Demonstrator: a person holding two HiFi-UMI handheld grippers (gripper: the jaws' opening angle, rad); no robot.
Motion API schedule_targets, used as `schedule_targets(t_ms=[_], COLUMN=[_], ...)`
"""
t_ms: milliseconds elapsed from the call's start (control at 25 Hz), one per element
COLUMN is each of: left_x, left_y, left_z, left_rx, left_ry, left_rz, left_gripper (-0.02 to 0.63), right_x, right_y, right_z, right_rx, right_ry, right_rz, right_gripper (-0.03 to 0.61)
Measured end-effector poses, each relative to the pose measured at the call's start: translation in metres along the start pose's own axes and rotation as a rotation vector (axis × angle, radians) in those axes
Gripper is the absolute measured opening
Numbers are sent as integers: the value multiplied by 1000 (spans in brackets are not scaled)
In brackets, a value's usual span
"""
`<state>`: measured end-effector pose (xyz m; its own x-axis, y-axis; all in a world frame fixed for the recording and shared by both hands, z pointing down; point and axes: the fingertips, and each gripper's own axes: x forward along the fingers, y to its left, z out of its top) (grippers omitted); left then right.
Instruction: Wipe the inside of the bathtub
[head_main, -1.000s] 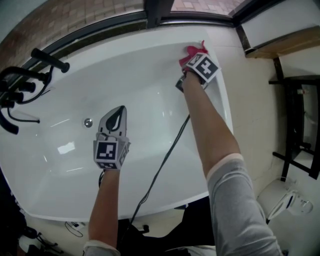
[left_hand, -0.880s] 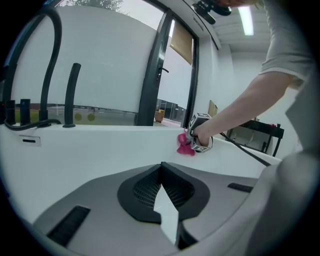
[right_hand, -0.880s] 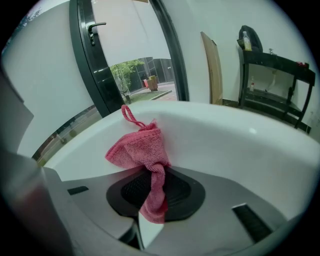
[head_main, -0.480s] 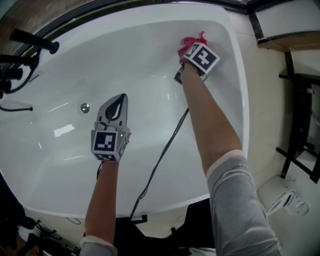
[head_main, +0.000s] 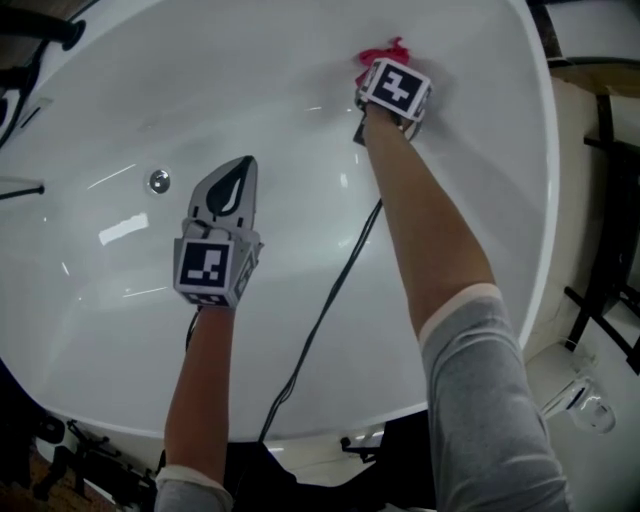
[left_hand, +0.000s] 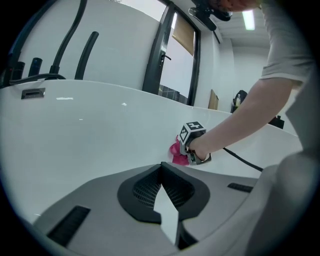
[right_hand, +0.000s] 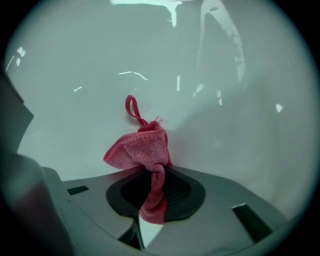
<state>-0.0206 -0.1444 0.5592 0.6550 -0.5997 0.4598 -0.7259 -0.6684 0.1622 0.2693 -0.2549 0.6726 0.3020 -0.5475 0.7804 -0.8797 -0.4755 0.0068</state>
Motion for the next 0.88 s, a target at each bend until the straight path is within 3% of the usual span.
schedule_targets(t_ms=[80, 240, 640, 760, 880], left_x=[1, 2, 4, 3, 3], left_y=[1, 15, 37, 37, 41], left_z=[-15, -41, -62, -70, -75], left_rx=[11, -1, 25, 34, 33], left_ry=[8, 34, 26, 50, 35], left_rz=[2, 18, 31, 13, 21], left_gripper=[-6, -6, -6, -6, -6], right_x=[8, 30, 54, 60, 63], right_y=[-2, 10, 24, 26, 35], right_z=[-13, -41, -156, -172, -174], right_rx=[-71, -105, -164, -212, -345], right_ry=[5, 54, 429, 447, 457], right_rz=[-31, -2, 10, 12, 21], right_gripper=[57, 58, 57, 57, 57])
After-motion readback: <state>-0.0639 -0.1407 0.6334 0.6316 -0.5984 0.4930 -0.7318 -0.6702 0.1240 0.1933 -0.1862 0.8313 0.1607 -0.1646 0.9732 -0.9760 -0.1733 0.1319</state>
